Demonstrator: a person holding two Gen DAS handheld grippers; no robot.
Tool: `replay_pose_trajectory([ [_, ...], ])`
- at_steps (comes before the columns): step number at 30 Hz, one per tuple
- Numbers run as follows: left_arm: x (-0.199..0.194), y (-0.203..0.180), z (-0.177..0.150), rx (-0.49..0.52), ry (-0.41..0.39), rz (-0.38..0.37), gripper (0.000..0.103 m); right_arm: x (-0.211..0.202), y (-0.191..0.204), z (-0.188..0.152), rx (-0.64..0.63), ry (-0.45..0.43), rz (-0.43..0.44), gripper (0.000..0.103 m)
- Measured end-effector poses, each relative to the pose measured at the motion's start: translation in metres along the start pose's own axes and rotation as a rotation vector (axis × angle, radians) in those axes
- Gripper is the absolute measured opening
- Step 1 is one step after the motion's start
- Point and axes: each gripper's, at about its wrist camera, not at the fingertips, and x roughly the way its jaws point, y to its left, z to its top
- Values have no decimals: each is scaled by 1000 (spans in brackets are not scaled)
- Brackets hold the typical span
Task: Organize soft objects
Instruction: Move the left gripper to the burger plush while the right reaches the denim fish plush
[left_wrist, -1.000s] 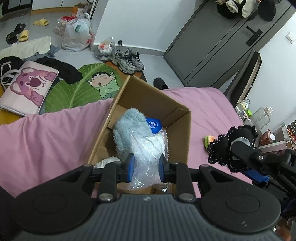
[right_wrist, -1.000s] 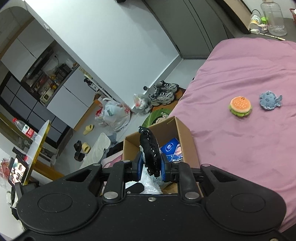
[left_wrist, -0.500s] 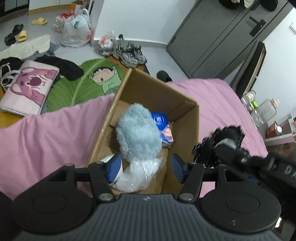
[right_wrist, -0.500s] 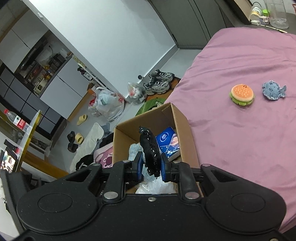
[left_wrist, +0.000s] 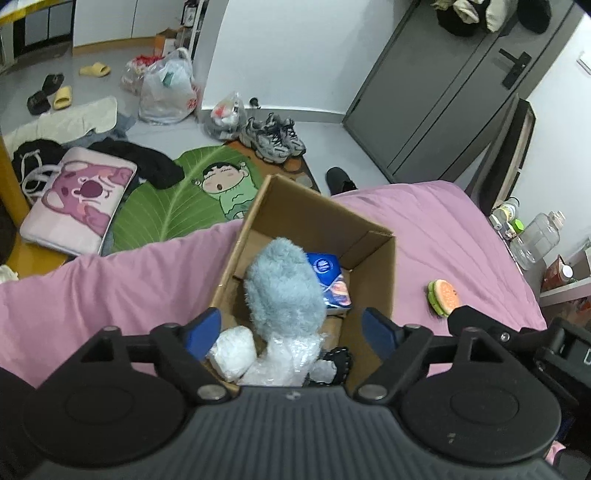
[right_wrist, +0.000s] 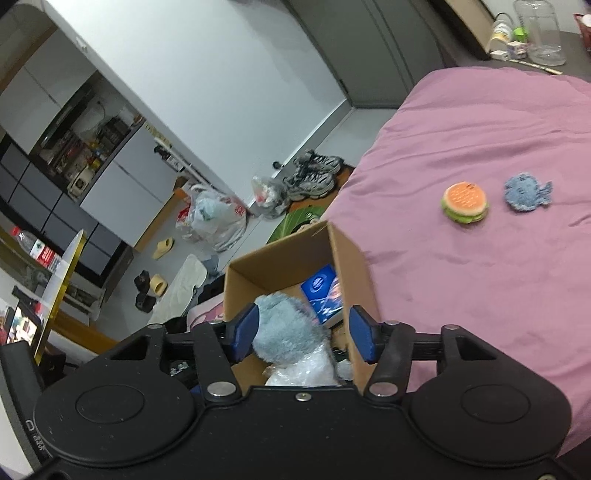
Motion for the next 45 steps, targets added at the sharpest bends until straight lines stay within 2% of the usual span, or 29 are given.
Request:
replay_pose_trajectory([
  [8,-6,-31,-5,64,-10,-7,85,-23,-28,17,-1,-55,-33,78],
  [14,-10,-54,-5,97,-32,-18,91,-34,-60,33,51,-95,-46,93],
  [25,6,-94,-4,136,-38,4,91,-34,-126,70,77,-120,-99,95],
  [35,34,-136,0,173,-20,17,91,-8,-171,91,162,-91,-84,95],
  [38,45,-148,1,176,-19,24,91,4,-187,94,222,-62,-81,95],
  [45,80,-175,1,187,15,43,91,29,-209,100,262,-19,-101,93],
])
